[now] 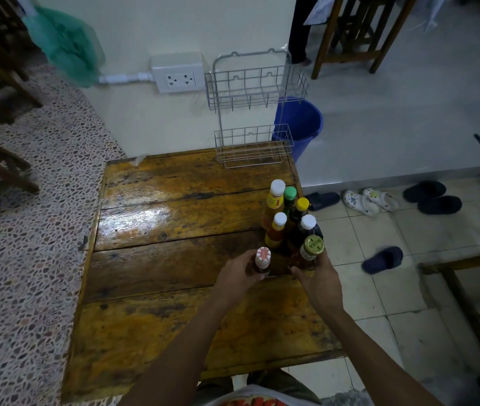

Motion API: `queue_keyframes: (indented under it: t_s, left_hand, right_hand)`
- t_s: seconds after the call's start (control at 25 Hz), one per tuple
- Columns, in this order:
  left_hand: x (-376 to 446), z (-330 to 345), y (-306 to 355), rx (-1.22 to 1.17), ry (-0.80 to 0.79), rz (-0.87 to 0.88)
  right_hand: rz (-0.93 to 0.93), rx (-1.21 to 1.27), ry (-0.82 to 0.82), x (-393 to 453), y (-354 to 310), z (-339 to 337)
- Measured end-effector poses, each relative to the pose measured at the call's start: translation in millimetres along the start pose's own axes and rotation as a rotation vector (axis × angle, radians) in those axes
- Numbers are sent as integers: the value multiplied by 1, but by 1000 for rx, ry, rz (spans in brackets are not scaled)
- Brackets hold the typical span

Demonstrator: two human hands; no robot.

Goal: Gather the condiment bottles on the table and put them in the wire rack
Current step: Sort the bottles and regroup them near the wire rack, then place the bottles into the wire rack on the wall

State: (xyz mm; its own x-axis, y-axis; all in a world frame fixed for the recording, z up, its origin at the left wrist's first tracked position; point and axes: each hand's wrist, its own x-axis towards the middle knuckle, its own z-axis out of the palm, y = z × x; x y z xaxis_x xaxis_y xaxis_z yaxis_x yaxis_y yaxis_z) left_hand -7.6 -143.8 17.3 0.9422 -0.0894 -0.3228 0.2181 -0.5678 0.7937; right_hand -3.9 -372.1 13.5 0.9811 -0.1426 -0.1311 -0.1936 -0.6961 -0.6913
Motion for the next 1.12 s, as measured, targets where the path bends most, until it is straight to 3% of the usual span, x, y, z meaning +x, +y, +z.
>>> queue_keyframes:
  t_s: [0.36,0.52,0.68,0.88,1.0,1.12]
  left_hand:
    - [-6,-6,0,40,-59,-7]
    - [-17,-40,6,59,-113,-11]
    - [-29,-95,48,26,-96,62]
    - [-25,-161,143,-34,55,355]
    - [-9,-198,195,-33,83,495]
    - [12,-244,225,-44,219,604]
  right_hand:
    - [-41,-64,4,-15,-4,-10]
    - [-44,-89,45,-36,-27,-41]
    - [-126,-115,115,-43,-87,-94]
    - [-307,-145,110,-11,-197,-149]
    - [-412,-89,121,26,-268,-162]
    - [-535,-50,130,65,-333,-165]
